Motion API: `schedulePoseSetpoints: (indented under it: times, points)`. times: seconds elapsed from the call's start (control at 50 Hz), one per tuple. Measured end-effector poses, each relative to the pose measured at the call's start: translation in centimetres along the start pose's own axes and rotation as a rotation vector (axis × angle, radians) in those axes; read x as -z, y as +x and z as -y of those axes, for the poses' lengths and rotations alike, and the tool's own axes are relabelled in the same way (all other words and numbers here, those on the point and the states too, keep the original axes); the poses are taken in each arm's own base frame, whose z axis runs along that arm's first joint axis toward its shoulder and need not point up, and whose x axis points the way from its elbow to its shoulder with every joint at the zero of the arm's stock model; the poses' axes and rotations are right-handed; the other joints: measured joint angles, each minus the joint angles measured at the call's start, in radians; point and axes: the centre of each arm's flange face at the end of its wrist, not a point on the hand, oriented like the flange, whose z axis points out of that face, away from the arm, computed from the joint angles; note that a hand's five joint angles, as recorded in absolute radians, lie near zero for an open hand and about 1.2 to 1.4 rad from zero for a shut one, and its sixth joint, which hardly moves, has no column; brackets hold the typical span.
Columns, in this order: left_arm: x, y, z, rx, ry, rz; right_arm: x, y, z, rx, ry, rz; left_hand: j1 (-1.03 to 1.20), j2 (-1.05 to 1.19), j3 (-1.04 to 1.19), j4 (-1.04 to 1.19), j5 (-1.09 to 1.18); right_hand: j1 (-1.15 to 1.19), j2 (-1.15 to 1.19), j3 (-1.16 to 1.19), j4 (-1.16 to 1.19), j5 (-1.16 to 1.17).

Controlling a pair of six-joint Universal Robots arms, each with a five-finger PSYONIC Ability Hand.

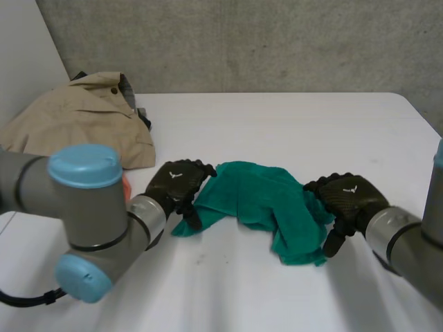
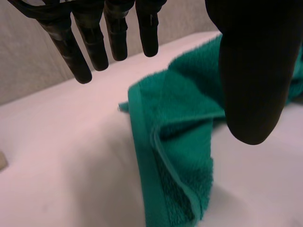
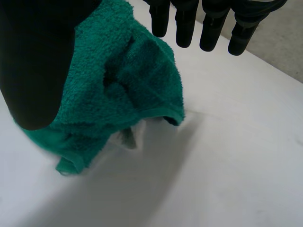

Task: Fold the laundry.

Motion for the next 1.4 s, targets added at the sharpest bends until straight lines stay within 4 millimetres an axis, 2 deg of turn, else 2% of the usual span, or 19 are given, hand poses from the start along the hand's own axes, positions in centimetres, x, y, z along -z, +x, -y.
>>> schedulePoseSetpoints:
  times: [0.1, 0.16, 0.26, 0.28, 0.3, 0.4, 0.46, 0.52, 0.6, 0.68, 0.74, 0.92, 0.96, 1.02, 1.06, 1.14, 1.24, 1.32, 1.4]
  points:
    - [-2.3, -0.1, -1.3, 0.000, -0.020, -0.001, -0.6, -0.7, -1.7, -0.106, 0.056, -0.009, 0.092, 0.087, 0.087, 0.084, 0.086, 0.023, 0.039, 0.044, 0.052, 0.039]
    - [-3.7, -0.1, -1.8, -0.004, -0.018, -0.001, -1.0, -1.3, -2.1, -0.155, 0.087, -0.001, 0.274, 0.256, 0.251, 0.248, 0.249, 0.122, 0.131, 0.138, 0.144, 0.130]
    - [-5.0, 0.1, -2.1, -0.012, -0.010, -0.003, -1.9, -1.9, -2.5, -0.182, 0.105, 0.013, 0.769, 0.732, 0.730, 0.730, 0.725, 0.559, 0.563, 0.560, 0.563, 0.545]
    - [-5.1, 0.1, -2.1, -0.014, -0.010, -0.003, -2.1, -1.9, -2.5, -0.183, 0.107, 0.014, 0.798, 0.774, 0.771, 0.764, 0.759, 0.626, 0.649, 0.646, 0.649, 0.612]
    - [-5.2, 0.2, -2.1, -0.020, -0.008, -0.004, -2.3, -1.9, -2.4, -0.184, 0.110, 0.013, 0.826, 0.837, 0.829, 0.834, 0.820, 0.826, 0.868, 0.863, 0.866, 0.848]
    - [-5.0, 0.9, -1.6, -0.048, 0.002, -0.005, -2.7, -1.2, -1.3, -0.171, 0.144, -0.005, 0.826, 0.871, 0.866, 0.870, 0.829, 0.871, 0.954, 0.972, 0.981, 0.919]
    - [-3.8, 1.0, 0.9, -0.072, 0.055, 0.028, -1.8, -0.1, 1.4, -0.127, 0.221, -0.034, 0.826, 0.872, 0.868, 0.871, 0.829, 0.871, 0.954, 0.975, 0.983, 0.919]
    - [-1.0, 0.5, 5.3, -0.083, 0.159, 0.090, 0.2, 2.1, 5.2, -0.034, 0.309, -0.105, 0.826, 0.872, 0.868, 0.871, 0.829, 0.871, 0.954, 0.975, 0.985, 0.919]
    - [3.0, 0.2, 9.9, -0.085, 0.287, 0.138, 2.5, 5.1, 8.9, 0.076, 0.363, -0.200, 0.826, 0.872, 0.868, 0.872, 0.829, 0.871, 0.954, 0.976, 0.985, 0.919]
    - [6.6, 0.3, 12.5, -0.083, 0.379, 0.152, 4.3, 7.3, 12.0, 0.154, 0.376, -0.260, 0.826, 0.873, 0.868, 0.872, 0.829, 0.871, 0.954, 0.977, 0.985, 0.919]
    - [7.5, 0.5, 12.5, -0.082, 0.393, 0.149, 4.3, 8.1, 12.9, 0.172, 0.358, -0.254, 0.826, 0.874, 0.869, 0.872, 0.829, 0.871, 0.954, 0.977, 0.985, 0.919]
    - [4.9, 0.8, 8.3, -0.081, 0.267, 0.132, -0.1, 7.4, 10.9, 0.167, 0.259, -0.142, 0.826, 0.875, 0.869, 0.872, 0.829, 0.871, 0.900, 0.904, 0.910, 0.907]
    - [4.6, 1.0, 7.8, -0.080, 0.251, 0.127, -1.3, 7.3, 10.6, 0.184, 0.269, -0.125, 0.826, 0.874, 0.869, 0.872, 0.829, 0.769, 0.781, 0.785, 0.791, 0.800]
    - [4.5, 1.3, 7.5, -0.079, 0.245, 0.117, -3.9, 6.9, 10.3, 0.246, 0.320, -0.097, 0.826, 0.875, 0.869, 0.872, 0.829, 0.290, 0.288, 0.311, 0.310, 0.298]
    - [4.5, 1.5, 7.6, -0.079, 0.247, 0.112, -5.3, 6.7, 10.0, 0.289, 0.350, -0.086, 0.826, 0.875, 0.869, 0.872, 0.829, 0.097, 0.099, 0.119, 0.116, 0.089]
    - [4.6, 1.9, 7.8, -0.078, 0.256, 0.104, -7.7, 6.2, 9.1, 0.369, 0.382, -0.090, 0.826, 0.875, 0.870, 0.872, 0.829, 0.000, -0.002, 0.000, -0.004, -0.003]
    - [4.8, 2.1, 8.1, -0.080, 0.264, 0.101, -7.4, 6.5, 8.2, 0.325, 0.336, -0.146, 0.826, 0.875, 0.870, 0.872, 0.829, 0.000, -0.002, 0.000, -0.005, -0.003]
    - [5.1, 2.1, 8.4, -0.083, 0.275, 0.102, -4.9, 7.5, 7.5, 0.182, 0.261, -0.204, 0.826, 0.875, 0.870, 0.872, 0.829, 0.000, -0.002, 0.000, -0.004, -0.003]
    - [5.7, 2.0, 9.1, -0.084, 0.298, 0.105, -2.7, 8.2, 5.7, 0.006, 0.152, -0.215, 0.826, 0.875, 0.870, 0.872, 0.829, 0.071, 0.083, 0.088, 0.093, 0.082]
